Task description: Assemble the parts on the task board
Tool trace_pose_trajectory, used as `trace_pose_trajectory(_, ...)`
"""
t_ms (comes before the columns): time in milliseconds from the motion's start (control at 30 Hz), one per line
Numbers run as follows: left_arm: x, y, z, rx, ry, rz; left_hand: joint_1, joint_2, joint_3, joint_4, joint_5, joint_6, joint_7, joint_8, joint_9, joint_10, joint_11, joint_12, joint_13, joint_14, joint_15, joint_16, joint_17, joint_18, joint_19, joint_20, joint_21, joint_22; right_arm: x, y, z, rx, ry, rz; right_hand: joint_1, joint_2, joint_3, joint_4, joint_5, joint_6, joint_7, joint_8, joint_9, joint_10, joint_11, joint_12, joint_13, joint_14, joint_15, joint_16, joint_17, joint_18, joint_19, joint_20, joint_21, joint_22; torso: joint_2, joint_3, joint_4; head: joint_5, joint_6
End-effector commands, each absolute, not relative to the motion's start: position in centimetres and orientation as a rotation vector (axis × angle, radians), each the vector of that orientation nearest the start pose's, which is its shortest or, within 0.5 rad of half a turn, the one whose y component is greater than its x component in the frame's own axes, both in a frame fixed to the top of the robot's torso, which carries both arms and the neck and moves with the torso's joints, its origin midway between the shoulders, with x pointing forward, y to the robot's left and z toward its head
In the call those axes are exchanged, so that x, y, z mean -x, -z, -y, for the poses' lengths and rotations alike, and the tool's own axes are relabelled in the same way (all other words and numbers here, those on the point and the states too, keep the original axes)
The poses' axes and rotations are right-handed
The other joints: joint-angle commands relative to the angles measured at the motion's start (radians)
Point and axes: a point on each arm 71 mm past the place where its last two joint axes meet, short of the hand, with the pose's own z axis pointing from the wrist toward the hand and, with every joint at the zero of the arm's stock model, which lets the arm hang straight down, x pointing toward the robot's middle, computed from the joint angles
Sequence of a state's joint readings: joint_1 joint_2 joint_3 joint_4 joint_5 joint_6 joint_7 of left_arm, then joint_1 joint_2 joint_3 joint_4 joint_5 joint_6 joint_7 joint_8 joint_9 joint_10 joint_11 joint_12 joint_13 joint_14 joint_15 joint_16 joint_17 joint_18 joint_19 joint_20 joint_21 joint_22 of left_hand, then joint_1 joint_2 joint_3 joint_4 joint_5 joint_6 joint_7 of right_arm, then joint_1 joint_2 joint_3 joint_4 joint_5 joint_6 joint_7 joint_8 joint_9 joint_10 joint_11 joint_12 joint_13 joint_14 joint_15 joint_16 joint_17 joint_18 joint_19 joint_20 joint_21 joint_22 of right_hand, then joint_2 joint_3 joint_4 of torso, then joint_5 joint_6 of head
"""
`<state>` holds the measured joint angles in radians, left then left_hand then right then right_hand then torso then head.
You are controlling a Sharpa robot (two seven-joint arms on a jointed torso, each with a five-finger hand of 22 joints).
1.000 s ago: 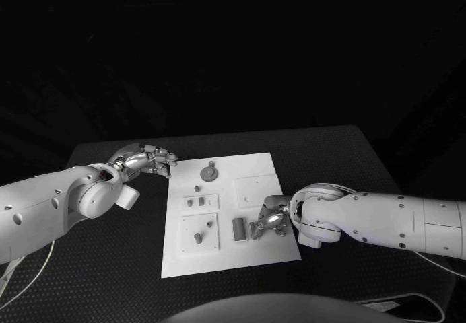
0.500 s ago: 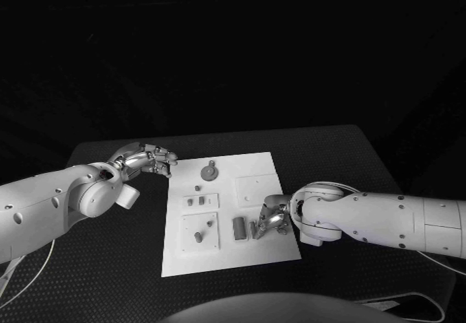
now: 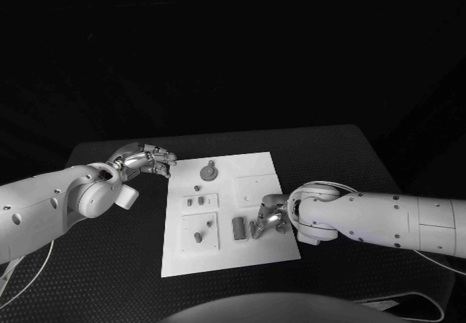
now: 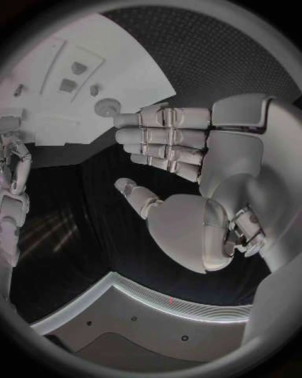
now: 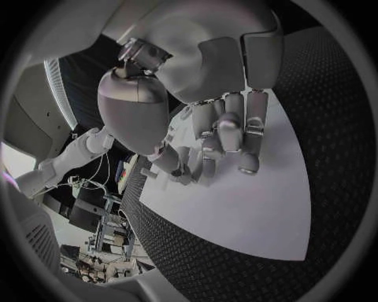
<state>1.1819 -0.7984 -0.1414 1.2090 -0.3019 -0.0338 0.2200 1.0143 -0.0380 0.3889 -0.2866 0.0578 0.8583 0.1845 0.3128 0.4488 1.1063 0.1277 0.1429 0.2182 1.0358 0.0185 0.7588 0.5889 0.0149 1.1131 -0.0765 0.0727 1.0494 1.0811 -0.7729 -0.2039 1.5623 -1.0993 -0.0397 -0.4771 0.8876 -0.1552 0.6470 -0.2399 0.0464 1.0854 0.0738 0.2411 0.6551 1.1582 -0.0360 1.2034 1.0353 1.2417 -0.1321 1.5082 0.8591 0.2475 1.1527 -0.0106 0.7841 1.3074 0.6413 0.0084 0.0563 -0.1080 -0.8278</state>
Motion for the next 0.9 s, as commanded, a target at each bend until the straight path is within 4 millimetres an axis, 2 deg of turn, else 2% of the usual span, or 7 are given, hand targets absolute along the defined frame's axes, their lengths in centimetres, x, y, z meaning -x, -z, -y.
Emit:
trace_pose_trajectory(33,-51.26,24.95,-26.81,0.898,1.27,-1.834,-0.005,-0.004,-0.007,0.001,-0.005,-0.001,-0.006,0.002,-0.002,-0.006,0.0,0.004,-0.001,-0.001,0.004,-0.004,0.001,0.017,-0.005,0.001,-0.002,-0.001,-40.79,32.26,17.78,-0.144,-0.432,-2.426,-0.004,0.012,-0.006,0.001,0.003,0.008,0.001,0.006,0.001,0.009,0.002,0.0,0.0,0.011,-0.001,0.005,0.004,0.014,0.01,0.0,-0.004,0.017,0.0,-0.0001,-0.0002,0.0,-0.001)
trace_pose_trajectory(267,-51.25,24.95,-26.85,0.898,1.269,-1.835,-0.006,-0.004,-0.007,0.001,-0.005,-0.001,-0.006,0.002,-0.002,-0.006,0.0,0.004,-0.001,-0.001,0.004,-0.004,0.001,0.017,-0.005,0.001,-0.002,-0.001,-40.85,32.36,17.64,-0.137,-0.427,-2.417,-0.003,0.041,-0.008,-0.006,0.003,0.013,-0.002,0.008,0.002,0.014,-0.001,0.0,0.0,0.019,-0.004,0.007,0.012,0.014,0.015,-0.004,-0.004,0.018,0.0,0.0001,0.0003,0.0,-0.004)
trace_pose_trajectory(533,-51.24,24.96,-26.89,0.899,1.268,-1.836,-0.006,-0.004,-0.007,0.001,-0.005,-0.001,-0.006,0.002,-0.002,-0.005,0.0,0.004,-0.001,-0.001,0.004,-0.004,0.001,0.017,-0.005,0.001,-0.002,-0.001,-40.87,32.39,17.71,-0.126,-0.421,-2.419,0.012,0.08,-0.009,-0.044,0.003,0.015,-0.003,0.009,0.001,0.017,-0.003,-0.001,0.0,0.022,-0.006,0.007,0.015,0.014,0.015,-0.007,-0.005,0.018,0.0,0.0003,-0.0002,0.001,-0.006)
trace_pose_trajectory(800,-51.25,24.96,-26.91,0.899,1.268,-1.836,-0.006,-0.004,-0.007,0.001,-0.005,-0.001,-0.006,0.002,-0.002,-0.005,0.0,0.005,-0.002,-0.001,0.004,-0.004,0.001,0.017,-0.005,0.001,-0.002,-0.001,-40.79,32.41,17.67,-0.11,-0.433,-2.426,0.064,0.121,0.0,-0.055,0.003,0.016,-0.006,0.011,0.003,0.021,-0.006,-0.001,0.0,0.023,-0.007,0.007,0.016,0.014,0.012,-0.009,-0.004,0.02,0.0,0.0005,-0.0002,0.001,-0.006)
trace_pose_trajectory(900,-51.25,24.97,-26.91,0.9,1.268,-1.837,-0.006,-0.004,-0.007,0.001,-0.005,-0.001,-0.006,0.002,-0.002,-0.005,0.0,0.005,-0.002,-0.001,0.004,-0.004,0.001,0.017,-0.005,0.001,-0.002,-0.001,-40.76,32.42,17.63,-0.105,-0.437,-2.428,0.087,0.124,-0.003,-0.055,0.003,0.015,-0.006,0.012,0.004,0.022,-0.006,-0.001,0.001,0.022,-0.007,0.007,0.015,0.014,0.009,-0.009,-0.003,0.021,0.0,0.0008,-0.0001,0.001,-0.007)
